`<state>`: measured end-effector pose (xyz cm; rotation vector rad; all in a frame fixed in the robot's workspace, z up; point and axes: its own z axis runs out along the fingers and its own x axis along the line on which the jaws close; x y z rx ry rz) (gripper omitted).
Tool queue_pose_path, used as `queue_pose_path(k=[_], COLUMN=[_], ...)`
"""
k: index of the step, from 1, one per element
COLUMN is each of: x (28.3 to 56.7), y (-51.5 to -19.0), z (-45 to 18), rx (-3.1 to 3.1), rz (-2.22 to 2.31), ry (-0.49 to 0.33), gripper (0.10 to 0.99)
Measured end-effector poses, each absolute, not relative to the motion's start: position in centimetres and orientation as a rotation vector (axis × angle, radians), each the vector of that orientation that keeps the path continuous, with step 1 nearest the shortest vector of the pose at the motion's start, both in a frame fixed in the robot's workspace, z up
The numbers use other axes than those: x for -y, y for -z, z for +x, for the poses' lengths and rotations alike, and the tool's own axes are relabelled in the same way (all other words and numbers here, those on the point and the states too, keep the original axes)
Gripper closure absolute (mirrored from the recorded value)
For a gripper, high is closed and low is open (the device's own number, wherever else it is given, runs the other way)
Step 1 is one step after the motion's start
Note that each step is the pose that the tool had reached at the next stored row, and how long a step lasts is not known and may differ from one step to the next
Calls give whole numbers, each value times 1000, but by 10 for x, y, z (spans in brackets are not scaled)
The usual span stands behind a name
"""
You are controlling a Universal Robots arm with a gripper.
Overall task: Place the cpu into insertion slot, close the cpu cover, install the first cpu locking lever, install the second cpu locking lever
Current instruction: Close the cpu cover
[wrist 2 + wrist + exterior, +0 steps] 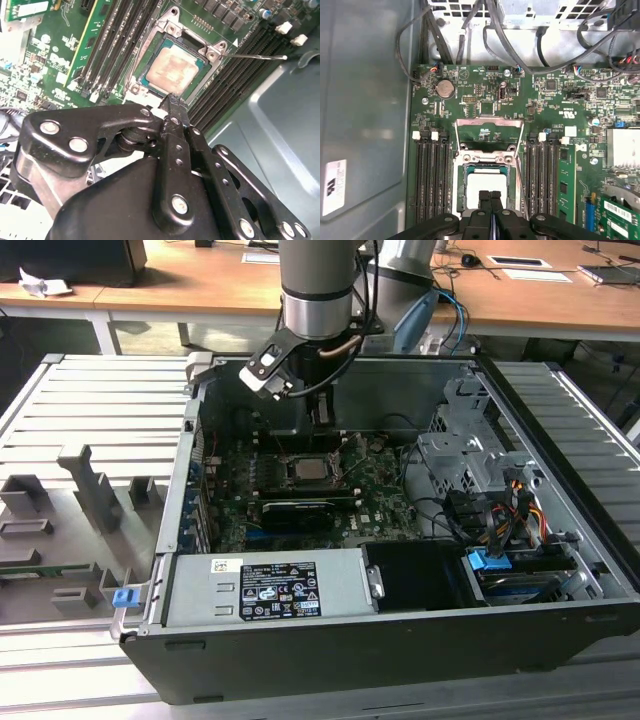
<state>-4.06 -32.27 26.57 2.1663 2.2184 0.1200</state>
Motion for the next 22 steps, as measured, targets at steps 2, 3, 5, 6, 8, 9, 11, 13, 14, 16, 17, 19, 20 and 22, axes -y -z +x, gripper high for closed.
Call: queue_pose_path(k=[2,3,5,6,8,9,11,13,14,16,17,19,20,22], x=[323,323,323,323,323,323,323,323,323,323,323,323,323,323], y=[-269,-270,-271,-272,-273,-273,-273,-274,-274,-274,-275,-275,-276,-281], z=[-41,-41,-41,-40,-40,-40,-39,-38,-37,-37,-36,-35,-35,-34], rx=[-2218,-2218,-2218,-2218,-2218,-2218,-2218,-2218,-2218,-2218,-2218,-2218,-2218,-2218], rz=[2166,2166,2167,2167,2166,2166,2166,2166,2166,2166,2166,2166,2166,2167], ry=[-120,-120,-120,-120,-120,-120,-120,-120,-120,-120,-120,-120,-120,-120], gripper=[980,980,980,980,980,980,980,980,980,980,980,980,980,980])
